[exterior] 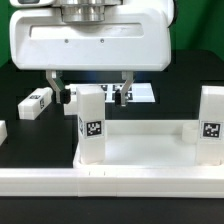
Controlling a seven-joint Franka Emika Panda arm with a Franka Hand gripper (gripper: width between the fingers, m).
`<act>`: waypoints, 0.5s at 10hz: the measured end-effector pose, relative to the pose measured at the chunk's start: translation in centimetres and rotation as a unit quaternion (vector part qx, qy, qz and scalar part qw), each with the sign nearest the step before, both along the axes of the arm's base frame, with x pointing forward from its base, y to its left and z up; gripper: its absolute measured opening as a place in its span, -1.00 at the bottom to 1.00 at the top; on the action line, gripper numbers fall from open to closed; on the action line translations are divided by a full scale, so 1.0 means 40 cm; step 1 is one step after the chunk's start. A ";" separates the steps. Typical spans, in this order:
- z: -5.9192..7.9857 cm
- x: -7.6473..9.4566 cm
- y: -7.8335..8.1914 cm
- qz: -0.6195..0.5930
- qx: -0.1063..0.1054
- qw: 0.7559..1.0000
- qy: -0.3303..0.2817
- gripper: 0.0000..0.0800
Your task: Assemble desk
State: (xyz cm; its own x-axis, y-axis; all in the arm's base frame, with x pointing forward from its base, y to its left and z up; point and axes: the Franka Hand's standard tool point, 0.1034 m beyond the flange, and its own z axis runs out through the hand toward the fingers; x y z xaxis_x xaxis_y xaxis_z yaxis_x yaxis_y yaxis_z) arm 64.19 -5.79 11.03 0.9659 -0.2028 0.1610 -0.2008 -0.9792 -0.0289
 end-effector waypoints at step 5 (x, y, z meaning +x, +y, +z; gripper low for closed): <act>0.010 0.008 -0.004 0.178 -0.044 0.983 0.006 0.55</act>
Offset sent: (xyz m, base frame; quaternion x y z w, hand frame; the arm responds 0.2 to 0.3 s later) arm 0.0017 0.0000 0.0062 0.0020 -0.0234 -0.1230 0.9921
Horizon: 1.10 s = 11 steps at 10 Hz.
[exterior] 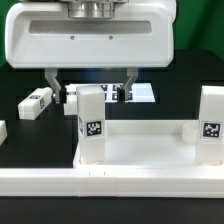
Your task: Assemble desk
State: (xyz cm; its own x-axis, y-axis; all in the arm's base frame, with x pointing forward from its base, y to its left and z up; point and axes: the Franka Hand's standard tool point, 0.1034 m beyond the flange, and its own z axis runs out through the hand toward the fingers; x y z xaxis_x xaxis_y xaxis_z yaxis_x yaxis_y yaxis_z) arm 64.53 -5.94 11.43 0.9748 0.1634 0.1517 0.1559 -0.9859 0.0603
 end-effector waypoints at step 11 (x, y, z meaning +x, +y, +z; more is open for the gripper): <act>-0.005 -0.006 -0.004 -0.277 0.056 0.959 -0.014 -0.27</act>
Offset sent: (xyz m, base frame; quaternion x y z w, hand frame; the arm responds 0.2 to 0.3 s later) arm 0.0000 0.0000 0.0000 0.0000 0.0000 0.0650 0.9979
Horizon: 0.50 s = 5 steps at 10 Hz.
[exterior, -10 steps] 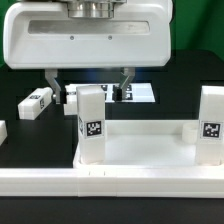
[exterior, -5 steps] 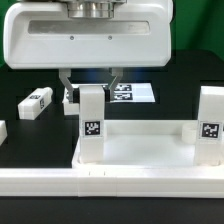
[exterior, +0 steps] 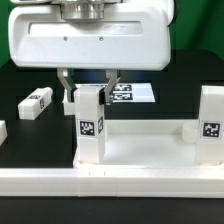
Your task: Assemble desk
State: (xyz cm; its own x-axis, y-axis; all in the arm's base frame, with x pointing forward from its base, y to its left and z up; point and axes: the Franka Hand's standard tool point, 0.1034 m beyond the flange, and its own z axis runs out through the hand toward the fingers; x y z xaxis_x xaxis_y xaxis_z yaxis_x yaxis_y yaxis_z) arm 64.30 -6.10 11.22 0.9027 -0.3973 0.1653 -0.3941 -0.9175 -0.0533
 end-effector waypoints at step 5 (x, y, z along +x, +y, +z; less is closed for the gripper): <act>-0.002 -0.005 0.003 -0.267 0.049 0.962 -0.001 -0.27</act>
Offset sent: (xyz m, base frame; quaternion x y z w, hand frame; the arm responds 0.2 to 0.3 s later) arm -0.0045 0.0073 -0.0071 -0.0328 -0.0078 0.2236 0.9741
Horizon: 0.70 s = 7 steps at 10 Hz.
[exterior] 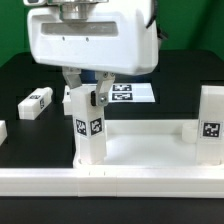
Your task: Assemble desk
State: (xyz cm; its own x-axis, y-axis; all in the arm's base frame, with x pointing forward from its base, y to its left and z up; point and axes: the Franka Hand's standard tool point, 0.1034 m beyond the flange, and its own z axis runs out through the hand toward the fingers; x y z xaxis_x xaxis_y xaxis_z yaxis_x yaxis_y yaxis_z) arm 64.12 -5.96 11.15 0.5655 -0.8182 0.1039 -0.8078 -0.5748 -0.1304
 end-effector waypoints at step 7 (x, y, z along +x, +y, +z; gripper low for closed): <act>0.000 0.000 0.001 0.004 -0.006 1.000 0.002 0.53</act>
Offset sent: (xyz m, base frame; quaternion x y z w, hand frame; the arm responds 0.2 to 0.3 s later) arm 0.0000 0.0000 0.0000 0.0000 0.0000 0.1296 0.9916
